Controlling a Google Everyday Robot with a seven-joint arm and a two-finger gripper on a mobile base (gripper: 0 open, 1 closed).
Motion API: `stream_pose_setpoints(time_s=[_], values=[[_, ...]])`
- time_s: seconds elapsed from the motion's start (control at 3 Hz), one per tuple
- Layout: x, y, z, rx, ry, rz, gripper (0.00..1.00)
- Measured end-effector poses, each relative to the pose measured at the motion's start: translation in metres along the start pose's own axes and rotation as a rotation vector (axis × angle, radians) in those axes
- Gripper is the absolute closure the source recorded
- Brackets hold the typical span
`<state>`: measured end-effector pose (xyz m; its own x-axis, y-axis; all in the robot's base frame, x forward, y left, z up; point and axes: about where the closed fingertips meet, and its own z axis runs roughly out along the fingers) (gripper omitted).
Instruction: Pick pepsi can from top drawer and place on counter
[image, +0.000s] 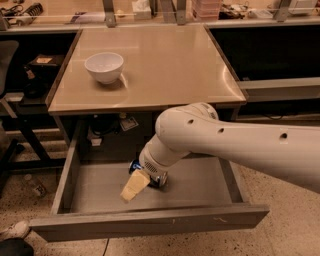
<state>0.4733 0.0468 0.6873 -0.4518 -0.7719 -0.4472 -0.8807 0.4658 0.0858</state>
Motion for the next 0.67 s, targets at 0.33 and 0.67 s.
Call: stream_pose_setpoints(time_s=[0.33,0.67], values=[[-0.005,-0.008,0.017,0.018,-0.012,0.019,0.0],[-0.007,-0.019,0.033,0.041,-0.011,0.017,0.0]])
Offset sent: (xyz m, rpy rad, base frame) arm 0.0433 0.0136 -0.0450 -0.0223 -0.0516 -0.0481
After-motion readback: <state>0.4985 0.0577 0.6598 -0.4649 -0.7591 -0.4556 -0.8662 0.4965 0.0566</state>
